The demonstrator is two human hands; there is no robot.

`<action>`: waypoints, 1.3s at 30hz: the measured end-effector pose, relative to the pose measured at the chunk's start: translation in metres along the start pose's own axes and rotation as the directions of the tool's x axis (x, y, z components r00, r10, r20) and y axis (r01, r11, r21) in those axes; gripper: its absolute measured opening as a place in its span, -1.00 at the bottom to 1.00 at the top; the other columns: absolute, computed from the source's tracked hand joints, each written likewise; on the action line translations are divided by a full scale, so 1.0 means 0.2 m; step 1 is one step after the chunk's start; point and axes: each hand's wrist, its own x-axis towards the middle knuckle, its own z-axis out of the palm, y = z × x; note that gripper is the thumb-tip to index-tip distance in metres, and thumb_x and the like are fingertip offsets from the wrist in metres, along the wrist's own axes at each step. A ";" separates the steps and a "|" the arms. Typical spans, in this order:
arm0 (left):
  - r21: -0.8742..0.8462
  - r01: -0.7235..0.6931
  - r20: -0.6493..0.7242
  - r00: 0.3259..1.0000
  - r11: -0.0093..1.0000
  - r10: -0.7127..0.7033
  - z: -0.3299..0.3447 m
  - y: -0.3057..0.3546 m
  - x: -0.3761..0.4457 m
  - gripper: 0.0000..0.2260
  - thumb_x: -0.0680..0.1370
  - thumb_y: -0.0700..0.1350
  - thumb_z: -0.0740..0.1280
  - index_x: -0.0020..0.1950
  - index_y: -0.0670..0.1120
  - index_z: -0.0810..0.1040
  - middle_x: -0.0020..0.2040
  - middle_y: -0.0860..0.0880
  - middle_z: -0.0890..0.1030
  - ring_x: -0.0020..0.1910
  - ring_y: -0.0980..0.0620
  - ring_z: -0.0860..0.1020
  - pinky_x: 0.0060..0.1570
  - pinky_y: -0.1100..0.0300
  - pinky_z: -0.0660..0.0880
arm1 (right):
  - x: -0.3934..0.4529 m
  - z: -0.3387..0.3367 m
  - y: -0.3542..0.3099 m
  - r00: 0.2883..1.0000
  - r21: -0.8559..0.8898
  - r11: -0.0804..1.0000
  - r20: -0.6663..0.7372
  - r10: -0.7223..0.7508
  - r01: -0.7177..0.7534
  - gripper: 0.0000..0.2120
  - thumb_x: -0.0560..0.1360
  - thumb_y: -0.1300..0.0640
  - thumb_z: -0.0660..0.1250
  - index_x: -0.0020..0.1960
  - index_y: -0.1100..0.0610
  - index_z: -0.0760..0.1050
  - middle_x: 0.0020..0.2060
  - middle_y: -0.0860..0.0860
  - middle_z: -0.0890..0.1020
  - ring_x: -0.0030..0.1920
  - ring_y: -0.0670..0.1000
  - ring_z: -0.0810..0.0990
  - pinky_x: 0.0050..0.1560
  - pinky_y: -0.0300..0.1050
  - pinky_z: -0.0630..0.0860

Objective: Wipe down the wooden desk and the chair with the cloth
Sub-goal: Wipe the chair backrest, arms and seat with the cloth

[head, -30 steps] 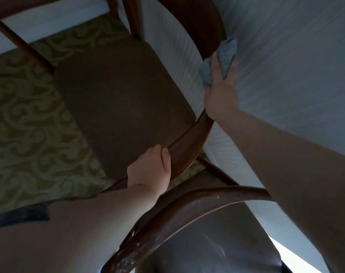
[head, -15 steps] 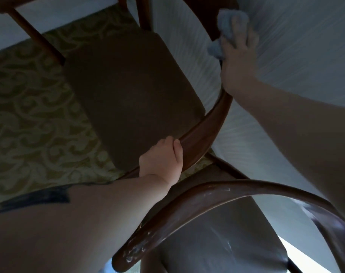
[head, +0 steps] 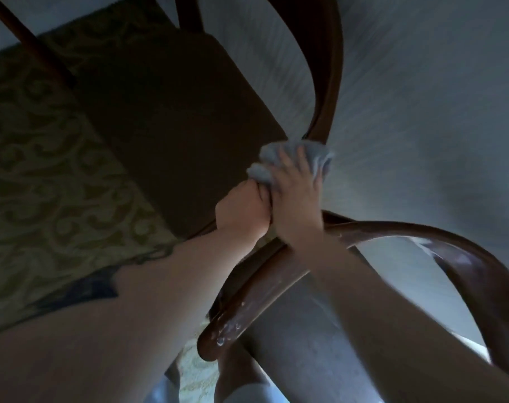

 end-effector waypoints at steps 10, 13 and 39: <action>0.267 -0.105 -0.038 0.992 0.958 0.119 -0.10 -0.43 -0.31 -0.66 0.65 0.05 -0.09 0.04 0.00 0.45 -0.17 0.06 0.53 -0.18 0.01 0.52 -0.18 0.08 0.46 | -0.27 0.13 -0.17 0.995 0.051 0.994 -0.014 0.094 -0.093 -0.49 0.61 0.17 0.05 0.54 -0.08 0.18 0.57 -0.03 0.08 0.57 0.06 -0.14 0.53 0.19 -0.19; 0.181 -0.052 -0.038 0.997 0.982 0.060 -0.10 -0.44 -0.33 -0.76 0.63 -0.03 0.04 0.01 -0.02 0.49 -0.13 0.04 0.55 -0.15 0.02 0.53 -0.19 0.05 0.53 | -0.43 0.21 -0.29 0.976 -0.008 0.981 0.095 -0.194 0.196 -0.47 0.58 0.13 0.08 0.55 -0.02 0.18 0.56 0.00 0.14 0.57 0.04 -0.09 0.53 0.10 -0.25; -0.631 0.279 0.013 0.937 0.724 -0.350 -0.09 -0.62 -0.29 -0.73 0.62 -0.14 0.09 0.02 -0.06 0.59 -0.02 0.04 0.59 0.03 0.01 0.54 -0.01 0.18 0.47 | -0.49 0.22 -0.34 0.985 0.000 0.985 -0.020 0.170 -0.171 -0.45 0.63 0.15 0.10 0.58 -0.07 0.04 0.58 -0.05 -0.01 0.57 0.01 -0.19 0.53 0.13 -0.13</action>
